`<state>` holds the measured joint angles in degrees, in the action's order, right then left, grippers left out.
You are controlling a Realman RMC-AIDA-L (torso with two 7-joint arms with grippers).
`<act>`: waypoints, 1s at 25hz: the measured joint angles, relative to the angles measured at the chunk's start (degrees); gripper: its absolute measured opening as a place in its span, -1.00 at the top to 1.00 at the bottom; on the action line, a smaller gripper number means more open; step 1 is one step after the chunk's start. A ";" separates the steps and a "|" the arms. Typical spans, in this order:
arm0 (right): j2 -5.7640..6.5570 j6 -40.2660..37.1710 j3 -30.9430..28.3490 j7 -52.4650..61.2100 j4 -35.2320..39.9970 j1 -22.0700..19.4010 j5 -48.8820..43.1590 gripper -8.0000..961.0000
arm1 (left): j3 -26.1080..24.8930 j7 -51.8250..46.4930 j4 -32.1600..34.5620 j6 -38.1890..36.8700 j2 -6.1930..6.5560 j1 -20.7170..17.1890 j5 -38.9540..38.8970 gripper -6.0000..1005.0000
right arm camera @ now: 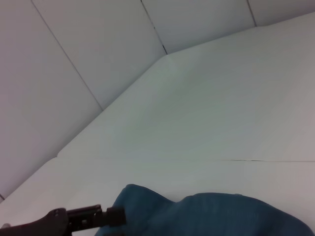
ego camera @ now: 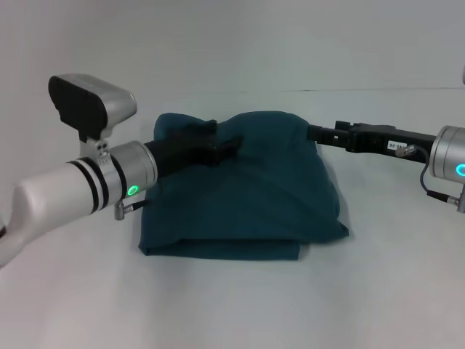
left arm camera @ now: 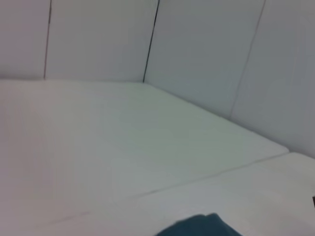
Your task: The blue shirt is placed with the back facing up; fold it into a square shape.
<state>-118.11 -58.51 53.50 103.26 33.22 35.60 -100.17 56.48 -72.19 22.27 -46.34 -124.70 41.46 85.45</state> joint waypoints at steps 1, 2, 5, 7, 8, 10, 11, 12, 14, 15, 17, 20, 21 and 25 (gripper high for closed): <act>-0.10 0.19 -0.04 -0.14 0.00 -0.02 0.06 -0.79 | 0.03 2.11 -1.08 0.24 -0.01 0.42 -1.94 -0.20; -0.21 0.40 -0.09 -0.25 0.00 -0.05 0.08 -0.79 | 0.01 4.86 -2.41 0.58 -0.01 0.92 -4.26 -0.20; -0.45 0.97 -0.13 -0.39 0.00 -0.09 0.08 -0.79 | 0.03 11.06 -6.06 1.81 -0.02 1.77 -10.46 -0.20; -0.51 1.02 -0.14 -0.52 0.00 -0.08 0.08 -0.79 | 0.17 14.88 -8.12 2.25 -0.02 2.05 -13.78 -0.20; -0.53 1.03 -0.15 -0.63 -0.01 -0.07 0.07 -0.79 | 0.23 16.82 -9.12 2.32 -0.02 2.14 -15.04 -0.20; -0.54 1.03 -0.16 -0.92 -0.15 -0.06 0.07 -0.79 | 0.31 19.38 -10.42 2.32 -0.02 2.27 -15.97 -0.20; -0.54 1.04 -0.16 -1.05 -0.19 -0.05 0.08 -0.79 | 0.38 20.33 -11.21 2.32 -0.02 2.40 -16.18 -0.20; -0.54 1.04 -0.16 -1.10 -0.20 -0.04 0.08 -0.79 | 0.43 20.84 -11.72 2.32 -0.02 2.48 -16.23 -0.21; -0.54 0.98 -0.16 -1.13 -0.19 -0.03 0.10 -0.80 | 0.51 21.51 -12.54 2.32 -0.02 2.62 -16.05 -0.21; -0.55 0.90 -0.16 -1.13 -0.15 -0.02 0.11 -0.80 | 0.54 21.91 -12.82 2.32 -0.02 2.65 -15.98 -0.21; -0.60 0.77 -0.16 -1.13 -0.07 -0.01 0.13 -0.80 | 0.76 22.78 -13.44 2.32 -0.02 2.66 -15.92 -0.21; -0.66 0.74 -0.08 -1.13 -0.03 0.12 0.14 -0.80 | 1.91 23.04 -14.03 2.64 -0.02 2.66 -15.91 -0.21; -0.69 0.76 -0.02 -1.13 -0.08 0.24 0.15 -0.80 | 2.45 23.02 -14.10 2.87 -0.02 2.66 -15.91 -0.21; -0.72 0.78 0.16 -1.06 -0.26 0.51 0.13 -0.80 | 4.62 22.78 -14.19 3.59 -0.02 2.73 -15.91 -0.21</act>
<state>-118.82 -57.73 53.66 102.19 32.96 36.10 -100.04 61.10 -49.41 8.08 -42.75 -124.72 44.19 69.53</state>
